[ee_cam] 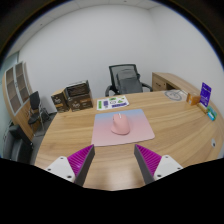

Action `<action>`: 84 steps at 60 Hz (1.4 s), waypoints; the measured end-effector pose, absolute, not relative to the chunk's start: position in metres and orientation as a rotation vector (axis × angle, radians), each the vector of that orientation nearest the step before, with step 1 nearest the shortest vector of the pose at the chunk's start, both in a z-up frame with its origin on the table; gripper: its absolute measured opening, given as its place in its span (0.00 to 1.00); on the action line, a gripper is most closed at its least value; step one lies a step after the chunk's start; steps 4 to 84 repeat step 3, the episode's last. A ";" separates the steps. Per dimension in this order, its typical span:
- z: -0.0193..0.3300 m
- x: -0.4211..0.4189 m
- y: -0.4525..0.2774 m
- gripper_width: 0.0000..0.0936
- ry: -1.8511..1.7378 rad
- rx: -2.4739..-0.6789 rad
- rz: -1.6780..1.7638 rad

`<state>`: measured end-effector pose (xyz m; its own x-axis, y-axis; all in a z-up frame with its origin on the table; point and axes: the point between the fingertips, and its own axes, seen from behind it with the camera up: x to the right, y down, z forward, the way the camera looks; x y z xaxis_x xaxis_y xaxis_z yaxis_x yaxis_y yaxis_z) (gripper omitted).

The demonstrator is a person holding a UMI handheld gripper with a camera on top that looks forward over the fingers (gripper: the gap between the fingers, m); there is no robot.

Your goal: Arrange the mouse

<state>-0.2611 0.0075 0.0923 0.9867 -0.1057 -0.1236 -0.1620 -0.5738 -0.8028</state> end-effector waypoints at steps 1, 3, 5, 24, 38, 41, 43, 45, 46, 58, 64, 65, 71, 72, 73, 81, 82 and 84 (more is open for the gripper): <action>0.095 -0.263 -0.003 0.89 0.193 -2.183 0.076; 0.101 -0.268 -0.024 0.89 0.205 -2.178 0.077; 0.101 -0.268 -0.024 0.89 0.205 -2.178 0.077; 0.101 -0.268 -0.024 0.89 0.205 -2.178 0.077; 0.101 -0.268 -0.024 0.89 0.205 -2.178 0.077; 0.101 -0.268 -0.024 0.89 0.205 -2.178 0.077; 0.101 -0.268 -0.024 0.89 0.205 -2.178 0.077; 0.101 -0.268 -0.024 0.89 0.205 -2.178 0.077; 0.101 -0.268 -0.024 0.89 0.205 -2.178 0.077; 0.101 -0.268 -0.024 0.89 0.205 -2.178 0.077; 0.101 -0.268 -0.024 0.89 0.205 -2.178 0.077; 0.101 -0.268 -0.024 0.89 0.205 -2.178 0.077; 0.101 -0.268 -0.024 0.89 0.205 -2.178 0.077; 0.101 -0.268 -0.024 0.89 0.205 -2.178 0.077; 0.101 -0.268 -0.024 0.89 0.205 -2.178 0.077; 0.101 -0.268 -0.024 0.89 0.205 -2.178 0.077; 0.101 -0.268 -0.024 0.89 0.205 -2.178 0.077; 0.101 -0.268 -0.024 0.89 0.205 -2.178 0.077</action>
